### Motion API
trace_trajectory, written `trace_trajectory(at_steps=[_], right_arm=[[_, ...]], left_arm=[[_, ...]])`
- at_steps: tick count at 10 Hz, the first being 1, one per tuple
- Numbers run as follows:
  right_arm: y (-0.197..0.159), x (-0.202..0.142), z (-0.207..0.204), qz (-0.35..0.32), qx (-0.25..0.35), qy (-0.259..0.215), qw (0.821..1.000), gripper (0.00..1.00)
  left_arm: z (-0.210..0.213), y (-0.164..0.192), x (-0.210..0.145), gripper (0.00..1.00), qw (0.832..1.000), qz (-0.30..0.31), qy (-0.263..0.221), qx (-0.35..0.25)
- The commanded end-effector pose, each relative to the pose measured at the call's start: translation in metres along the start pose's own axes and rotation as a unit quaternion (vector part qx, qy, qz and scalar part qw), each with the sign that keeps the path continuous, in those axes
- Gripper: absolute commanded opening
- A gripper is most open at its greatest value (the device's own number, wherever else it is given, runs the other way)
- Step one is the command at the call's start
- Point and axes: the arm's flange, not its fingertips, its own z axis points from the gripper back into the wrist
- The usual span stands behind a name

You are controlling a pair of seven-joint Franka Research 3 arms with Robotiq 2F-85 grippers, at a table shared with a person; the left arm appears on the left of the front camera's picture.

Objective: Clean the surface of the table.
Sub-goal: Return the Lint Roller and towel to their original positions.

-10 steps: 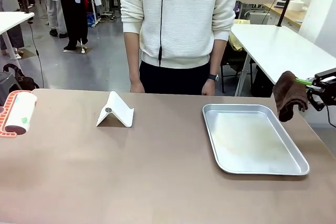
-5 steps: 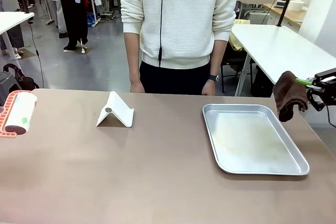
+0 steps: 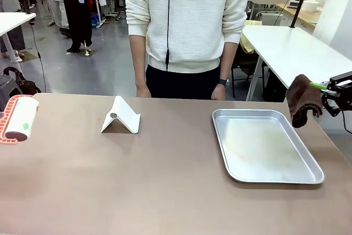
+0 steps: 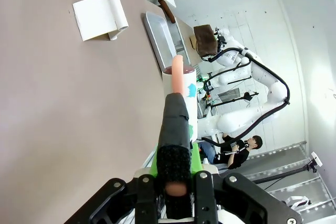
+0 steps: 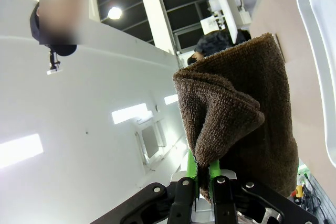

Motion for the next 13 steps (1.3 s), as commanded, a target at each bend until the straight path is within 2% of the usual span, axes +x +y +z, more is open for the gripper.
trace_trajectory(at_steps=[1, 2, 5, 7, 8, 9, 10, 11, 13], right_arm=[[0.000, 0.000, 0.000, 0.000, 0.000, 0.000, 1.000, 0.09], [0.018, -0.002, -0.024, 0.012, -0.015, -0.004, 1.000, 0.09], [0.070, -0.015, -0.112, 0.005, -0.115, 0.026, 0.993, 0.09], [0.085, -0.021, -0.184, -0.002, -0.165, 0.005, 0.986, 0.09], [0.083, -0.024, -0.222, 0.013, -0.201, 0.006, 0.979, 0.09], [0.074, -0.027, -0.260, 0.031, -0.241, -0.003, 0.970, 0.09], [0.061, -0.030, -0.295, 0.039, -0.284, -0.001, 0.958, 0.09], [0.045, -0.031, -0.329, 0.048, -0.322, -0.016, 0.945, 0.09], [0.014, -0.037, -0.369, 0.067, -0.392, 0.014, 0.917, 0.09]], left_arm=[[0.000, 0.000, 0.000, 0.22, 1.000, 0.000, 0.000, 0.000], [-0.012, -0.027, 0.014, 0.22, 1.000, 0.019, -0.005, 0.004], [-0.068, -0.123, 0.050, 0.22, 0.997, 0.026, 0.044, 0.059], [-0.129, -0.181, 0.075, 0.22, 0.988, 0.021, 0.103, 0.116], [-0.159, -0.201, 0.086, 0.22, 0.983, 0.026, 0.124, 0.135], [-0.189, -0.219, 0.095, 0.22, 0.979, 0.044, 0.119, 0.160], [-0.215, -0.232, 0.101, 0.22, 0.969, 0.039, 0.117, 0.215], [-0.241, -0.243, 0.111, 0.22, 0.955, 0.042, 0.145, 0.257], [-0.280, -0.249, 0.135, 0.22, 0.940, 0.080, 0.125, 0.307]])
